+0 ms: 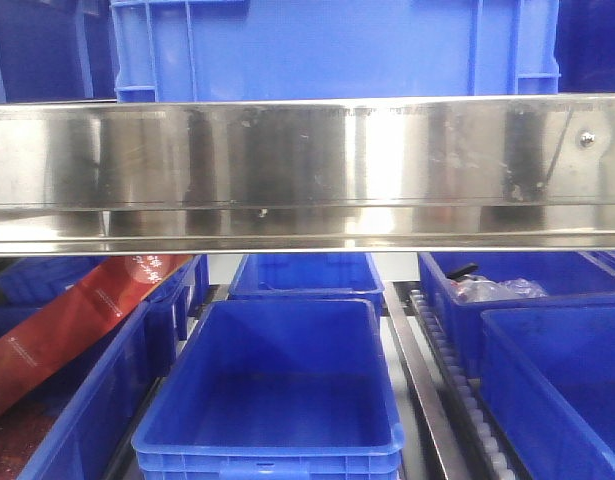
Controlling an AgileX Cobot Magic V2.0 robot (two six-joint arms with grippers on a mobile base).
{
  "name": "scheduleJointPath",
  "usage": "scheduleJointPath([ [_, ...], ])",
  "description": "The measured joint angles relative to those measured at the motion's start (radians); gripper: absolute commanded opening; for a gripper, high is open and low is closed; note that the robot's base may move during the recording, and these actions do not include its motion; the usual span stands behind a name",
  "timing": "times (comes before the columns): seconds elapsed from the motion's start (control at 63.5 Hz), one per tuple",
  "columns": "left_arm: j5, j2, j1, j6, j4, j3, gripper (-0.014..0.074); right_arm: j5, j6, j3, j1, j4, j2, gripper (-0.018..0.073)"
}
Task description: Place cylindrical capacitor in blue bin on shelf
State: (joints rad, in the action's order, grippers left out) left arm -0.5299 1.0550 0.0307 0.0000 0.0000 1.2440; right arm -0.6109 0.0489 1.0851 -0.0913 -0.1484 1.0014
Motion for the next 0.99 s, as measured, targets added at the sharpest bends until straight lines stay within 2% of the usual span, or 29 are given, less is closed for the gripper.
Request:
scheduleJointPath([
  [0.158, -0.029, 0.061, -0.043, 0.019, 0.000, 0.184, -0.0111, 0.006, 0.000, 0.000, 0.000, -0.030, 0.000, -0.0162],
  [0.441, -0.258, 0.352, -0.249, 0.114, 0.000, 0.549, -0.0111, 0.011, 0.000, 0.000, 0.000, -0.046, 0.000, -0.0162],
  [0.63, -0.346, 0.573, -0.361, 0.192, -0.007, 0.747, -0.0111, 0.015, 0.000, 0.000, 0.000, -0.048, 0.000, -0.0162],
  [0.756, -0.399, 0.709, -0.403, 0.233, -0.015, 0.868, -0.0111, 0.017, 0.000, 0.000, 0.000, -0.048, 0.000, -0.0162],
  [0.945, -0.423, 0.849, -0.408, 0.246, -0.013, 0.937, -0.0106, 0.029, 0.000, 0.000, 0.000, -0.048, 0.000, -0.0162],
  [0.992, -0.423, 0.870, -0.408, 0.248, -0.013, 0.937, -0.0078, 0.029, 0.000, 0.000, 0.000, -0.048, 0.000, -0.0162],
])
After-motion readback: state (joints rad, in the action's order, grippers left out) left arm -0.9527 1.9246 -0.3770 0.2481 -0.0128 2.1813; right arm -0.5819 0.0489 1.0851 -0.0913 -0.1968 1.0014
